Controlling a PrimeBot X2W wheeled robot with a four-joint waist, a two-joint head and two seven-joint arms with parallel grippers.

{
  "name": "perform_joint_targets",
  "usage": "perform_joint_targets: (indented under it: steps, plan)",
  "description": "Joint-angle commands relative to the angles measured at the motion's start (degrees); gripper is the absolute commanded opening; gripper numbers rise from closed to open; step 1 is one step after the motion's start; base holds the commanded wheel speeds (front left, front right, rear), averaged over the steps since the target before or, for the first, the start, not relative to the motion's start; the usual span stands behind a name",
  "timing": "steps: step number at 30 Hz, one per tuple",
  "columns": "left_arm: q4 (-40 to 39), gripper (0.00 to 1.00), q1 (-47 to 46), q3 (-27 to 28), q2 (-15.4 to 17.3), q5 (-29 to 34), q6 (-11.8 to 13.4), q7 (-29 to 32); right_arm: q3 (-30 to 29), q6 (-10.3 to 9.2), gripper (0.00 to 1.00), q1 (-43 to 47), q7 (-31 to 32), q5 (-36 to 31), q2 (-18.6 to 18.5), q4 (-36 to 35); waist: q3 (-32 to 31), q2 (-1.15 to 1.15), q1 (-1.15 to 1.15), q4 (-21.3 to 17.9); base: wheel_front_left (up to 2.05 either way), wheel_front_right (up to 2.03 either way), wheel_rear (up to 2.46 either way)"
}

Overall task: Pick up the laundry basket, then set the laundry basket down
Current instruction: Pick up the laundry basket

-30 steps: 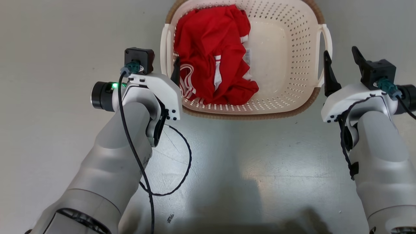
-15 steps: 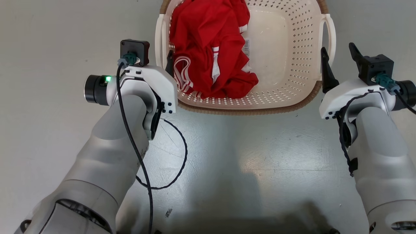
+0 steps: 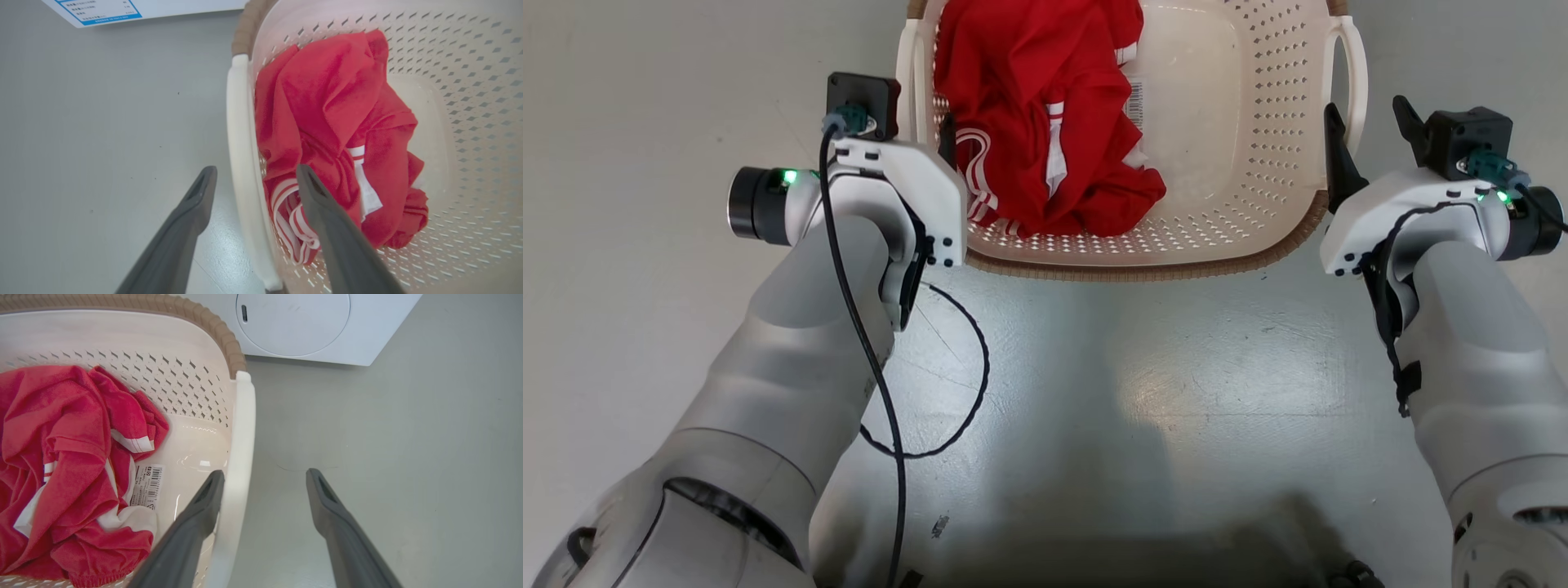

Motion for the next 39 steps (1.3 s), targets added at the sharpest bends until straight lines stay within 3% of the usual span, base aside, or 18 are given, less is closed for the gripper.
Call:
perform_joint_targets:
  steps: [1, 10, 15, 31, 32, 33, 34, 35, 36, 39]
  plan:
    - [-0.1, 1.0, -0.9, 0.3, 1.2, -0.8, 0.9, 0.2, 0.6, 0.35, 1.0, -0.1, -0.4, -0.3, 0.7, 0.8, 0.1, 0.0, 0.0, -0.1, 0.0, 0.0, 0.0]
    - [0.5, 1.0, -2.8, -2.3, 1.2, -1.8, 1.8, 2.8, 0.9, 0.35, 1.0, -3.9, -0.1, -0.6, 0.7, 5.6, 0.5, 0.0, 0.0, -0.6, 0.0, 0.0, 0.0]
    - [1.4, 1.0, -4.0, -3.1, 1.2, -2.5, 0.9, 3.0, 2.0, 0.35, 1.0, -6.0, 0.3, 0.0, 0.7, 7.5, 1.3, 0.0, 0.0, -1.1, 0.0, 0.0, 0.0]
    - [1.4, 1.0, -5.2, -7.0, 1.2, -4.0, 2.7, 3.8, 3.5, 0.35, 0.98, -7.9, 0.6, 1.4, 0.7, 9.5, 2.7, 0.0, 0.0, -1.3, 0.0, 0.0, 0.0]
    - [1.4, 1.0, -5.3, -7.3, 1.2, -4.1, 2.7, 3.8, 3.7, 0.35, 0.49, -7.9, 0.7, 1.3, 0.7, 9.6, 2.7, 0.0, 0.0, -1.3, 0.0, 0.0, 0.0]
    - [1.4, 0.95, -5.4, -7.7, 1.2, -4.0, 2.8, 3.7, 4.0, 0.35, 0.21, -7.9, 0.8, 1.1, 0.7, 9.6, 2.8, 0.0, 0.0, -1.3, 0.0, 0.0, 0.0]
    - [1.5, 0.4, -5.5, -8.2, 1.2, -3.7, 2.8, 3.8, 4.4, 0.35, 0.0, -7.8, 1.0, 0.9, 0.7, 9.7, 2.8, 0.0, 0.0, -1.3, 0.0, 0.0, 0.0]
    - [1.6, 0.07, -5.6, -8.5, 1.2, -3.8, 2.7, 3.8, 4.6, 0.35, 0.0, -7.8, 1.3, 1.1, 0.7, 9.8, 2.9, 0.0, 0.0, -1.2, 0.0, 0.0, 0.0]
    - [1.6, 0.0, -5.7, -8.6, 1.2, -4.0, 2.7, 3.7, 4.9, 0.35, 0.0, -7.8, 1.4, 1.4, 0.7, 9.8, 3.0, 0.0, 0.0, -1.2, 0.0, 0.0, 0.0]
    - [1.3, 0.0, -5.8, -9.1, 1.2, -4.5, 2.7, 3.1, 5.8, 0.35, 0.0, -8.0, 1.5, 1.8, 0.7, 9.9, 3.2, 0.0, 0.0, -1.0, 0.0, 0.0, 0.0]
